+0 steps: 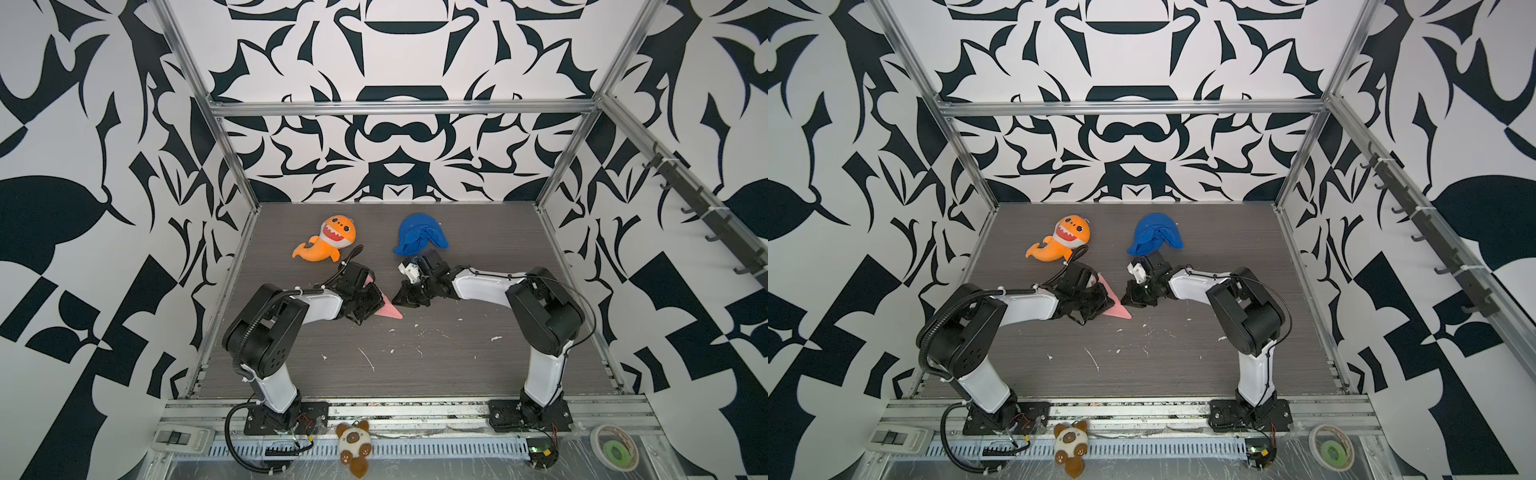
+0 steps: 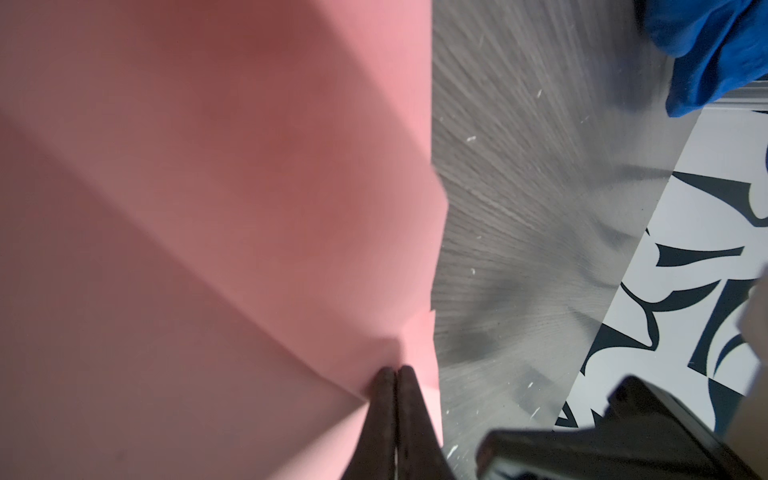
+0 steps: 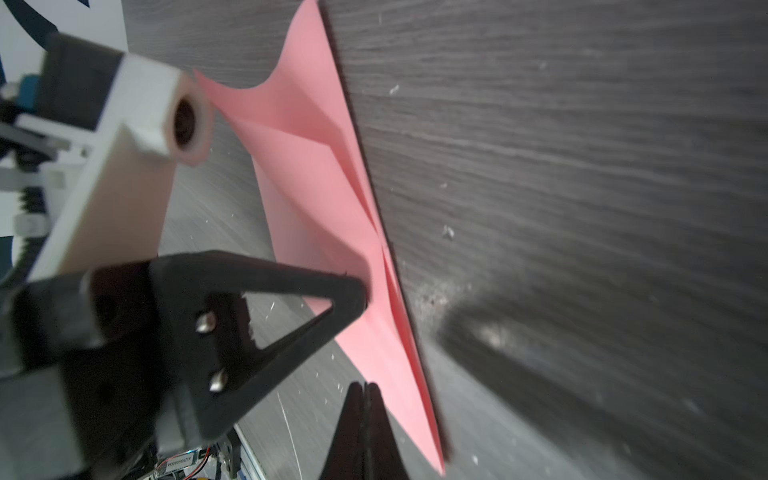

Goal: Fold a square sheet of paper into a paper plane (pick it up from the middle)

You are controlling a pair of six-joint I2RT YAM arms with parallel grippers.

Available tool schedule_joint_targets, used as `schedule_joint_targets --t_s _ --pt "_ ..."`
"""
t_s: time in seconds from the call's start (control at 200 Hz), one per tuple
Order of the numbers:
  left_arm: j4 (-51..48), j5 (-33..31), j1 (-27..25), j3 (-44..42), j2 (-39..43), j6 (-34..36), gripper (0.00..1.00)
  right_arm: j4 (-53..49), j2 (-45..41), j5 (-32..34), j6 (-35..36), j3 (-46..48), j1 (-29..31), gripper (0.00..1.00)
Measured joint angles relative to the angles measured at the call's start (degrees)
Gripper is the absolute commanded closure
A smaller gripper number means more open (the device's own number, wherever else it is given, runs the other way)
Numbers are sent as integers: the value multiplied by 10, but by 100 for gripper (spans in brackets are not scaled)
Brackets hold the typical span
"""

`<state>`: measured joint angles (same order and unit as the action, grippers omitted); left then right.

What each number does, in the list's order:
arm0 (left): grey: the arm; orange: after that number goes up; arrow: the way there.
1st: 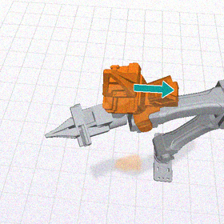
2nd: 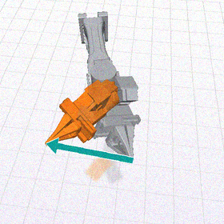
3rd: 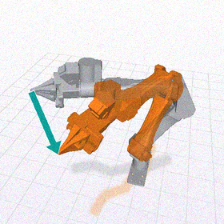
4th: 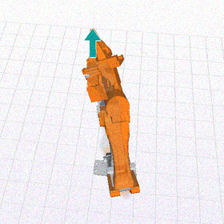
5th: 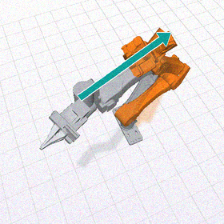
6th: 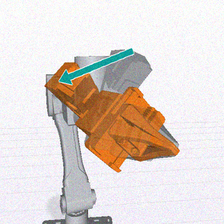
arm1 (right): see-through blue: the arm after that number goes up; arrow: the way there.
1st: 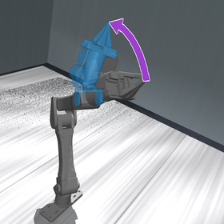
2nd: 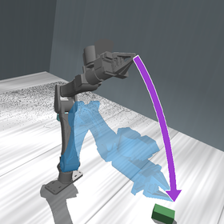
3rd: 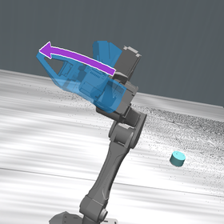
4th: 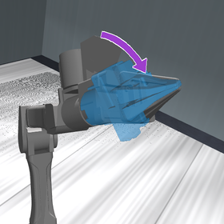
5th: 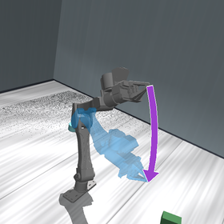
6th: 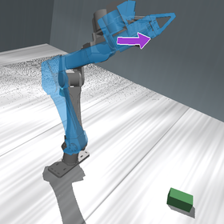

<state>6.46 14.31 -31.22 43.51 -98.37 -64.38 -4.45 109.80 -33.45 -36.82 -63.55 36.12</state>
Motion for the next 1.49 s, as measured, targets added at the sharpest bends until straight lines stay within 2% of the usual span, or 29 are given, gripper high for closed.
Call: schedule_joint_targets --t_s 0.39,0.605,0.85,1.11,1.495 --pt "-13 0 0 8 0 13 93 -13 34 -14 16 -4 0 100" --pt "-119 -28 1 65 -1 86 87 -38 34 -1 44 -13 0 100" --pt "-207 -43 24 126 -9 165 86 -58 34 14 62 -23 3 100" --pt "-248 -51 35 146 -34 208 86 -62 35 16 69 -25 3 100" --pt "-265 -57 54 163 -48 231 86 -66 35 19 71 -27 4 100"
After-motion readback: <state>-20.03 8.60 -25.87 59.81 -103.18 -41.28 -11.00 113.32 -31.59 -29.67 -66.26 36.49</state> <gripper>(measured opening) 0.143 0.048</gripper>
